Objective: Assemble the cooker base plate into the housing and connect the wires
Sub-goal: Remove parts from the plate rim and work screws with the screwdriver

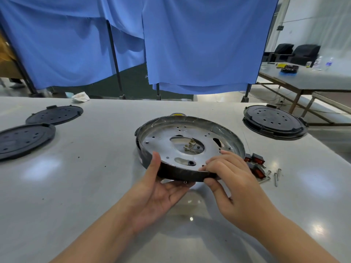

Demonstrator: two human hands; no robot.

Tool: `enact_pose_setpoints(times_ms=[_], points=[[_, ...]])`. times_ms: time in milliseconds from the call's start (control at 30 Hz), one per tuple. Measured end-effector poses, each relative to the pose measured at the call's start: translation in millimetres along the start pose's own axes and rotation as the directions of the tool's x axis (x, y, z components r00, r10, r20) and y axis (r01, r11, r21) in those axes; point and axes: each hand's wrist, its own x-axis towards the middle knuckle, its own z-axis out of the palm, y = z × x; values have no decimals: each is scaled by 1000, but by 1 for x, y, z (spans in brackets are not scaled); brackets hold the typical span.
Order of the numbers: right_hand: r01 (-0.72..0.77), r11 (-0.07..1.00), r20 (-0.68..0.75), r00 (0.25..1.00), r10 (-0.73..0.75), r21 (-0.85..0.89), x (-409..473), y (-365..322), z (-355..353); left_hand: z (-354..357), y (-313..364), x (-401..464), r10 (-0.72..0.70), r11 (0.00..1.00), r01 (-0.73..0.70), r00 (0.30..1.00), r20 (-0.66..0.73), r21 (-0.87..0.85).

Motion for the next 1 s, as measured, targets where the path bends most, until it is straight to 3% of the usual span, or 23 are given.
enact_pose_setpoints(times_ms=[233, 433, 700, 1000], points=[[-54, 998, -23, 998, 55, 9, 3, 4, 3, -5, 0, 5, -80, 981, 60, 991, -107, -182], [-112, 992, -58, 992, 115, 60, 9, 7, 3, -5, -4, 3, -77, 986, 50, 982, -170, -156], [-110, 992, -68, 991, 114, 63, 8, 6, 2, 1, -6, 6, -38, 997, 54, 961, -275, 48], [-129, 989, -119, 983, 137, 71, 10, 9, -17, -1, -2, 7, -59, 997, 69, 966, -253, 29]])
